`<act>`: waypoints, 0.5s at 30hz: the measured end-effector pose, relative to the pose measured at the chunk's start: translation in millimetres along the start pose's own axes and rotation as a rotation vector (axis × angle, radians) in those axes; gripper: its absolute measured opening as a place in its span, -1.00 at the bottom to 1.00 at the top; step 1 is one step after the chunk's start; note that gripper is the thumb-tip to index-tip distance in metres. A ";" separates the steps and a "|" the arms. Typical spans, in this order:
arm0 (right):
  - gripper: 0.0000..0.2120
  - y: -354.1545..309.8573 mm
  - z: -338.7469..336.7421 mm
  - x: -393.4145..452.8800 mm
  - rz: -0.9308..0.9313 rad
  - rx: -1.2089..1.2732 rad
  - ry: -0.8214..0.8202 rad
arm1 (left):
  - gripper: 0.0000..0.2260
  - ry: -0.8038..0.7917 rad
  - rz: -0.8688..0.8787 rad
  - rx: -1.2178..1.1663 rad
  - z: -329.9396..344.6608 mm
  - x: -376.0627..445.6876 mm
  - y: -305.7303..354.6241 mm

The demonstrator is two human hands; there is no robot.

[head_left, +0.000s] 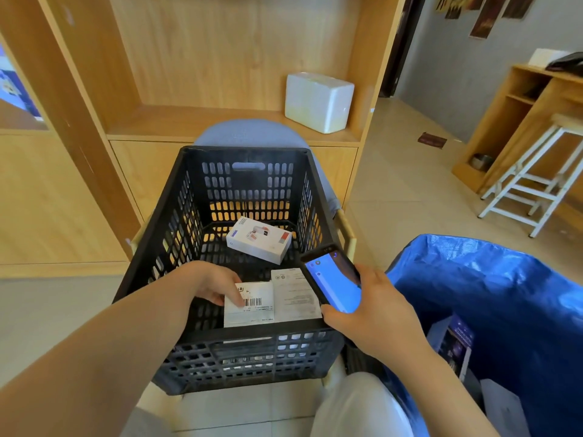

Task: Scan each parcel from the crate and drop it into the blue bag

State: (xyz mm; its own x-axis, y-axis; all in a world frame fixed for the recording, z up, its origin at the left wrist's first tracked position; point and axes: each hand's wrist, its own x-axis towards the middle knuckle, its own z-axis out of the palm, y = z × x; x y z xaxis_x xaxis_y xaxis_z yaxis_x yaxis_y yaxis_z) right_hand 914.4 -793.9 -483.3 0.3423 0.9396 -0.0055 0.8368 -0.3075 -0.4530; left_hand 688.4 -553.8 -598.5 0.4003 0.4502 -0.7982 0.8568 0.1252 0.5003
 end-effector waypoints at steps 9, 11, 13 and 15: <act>-0.44 -3.9 -7.3 7.2 0.002 -0.004 -0.030 | -0.60 0.187 0.231 -0.169 -7.5 -43.2 23.9; -0.45 -5.0 -7.4 8.3 0.011 0.003 -0.024 | -0.62 0.242 0.297 -0.286 -6.3 -55.1 27.0; -0.44 -5.7 -6.7 8.0 0.017 0.015 -0.020 | -0.70 0.328 0.395 -0.395 -0.9 -73.0 30.8; -0.43 -6.1 -6.1 6.4 0.024 0.036 -0.015 | -0.73 0.441 0.503 -0.502 2.7 -86.6 31.2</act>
State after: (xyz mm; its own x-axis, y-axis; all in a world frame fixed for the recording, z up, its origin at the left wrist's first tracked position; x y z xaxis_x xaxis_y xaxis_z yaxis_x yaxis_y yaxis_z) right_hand 914.1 -787.0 -475.1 0.3556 0.9342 -0.0299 0.8122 -0.3246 -0.4847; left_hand 681.3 -591.3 -514.7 0.4427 0.8493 -0.2876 0.3215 0.1491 0.9351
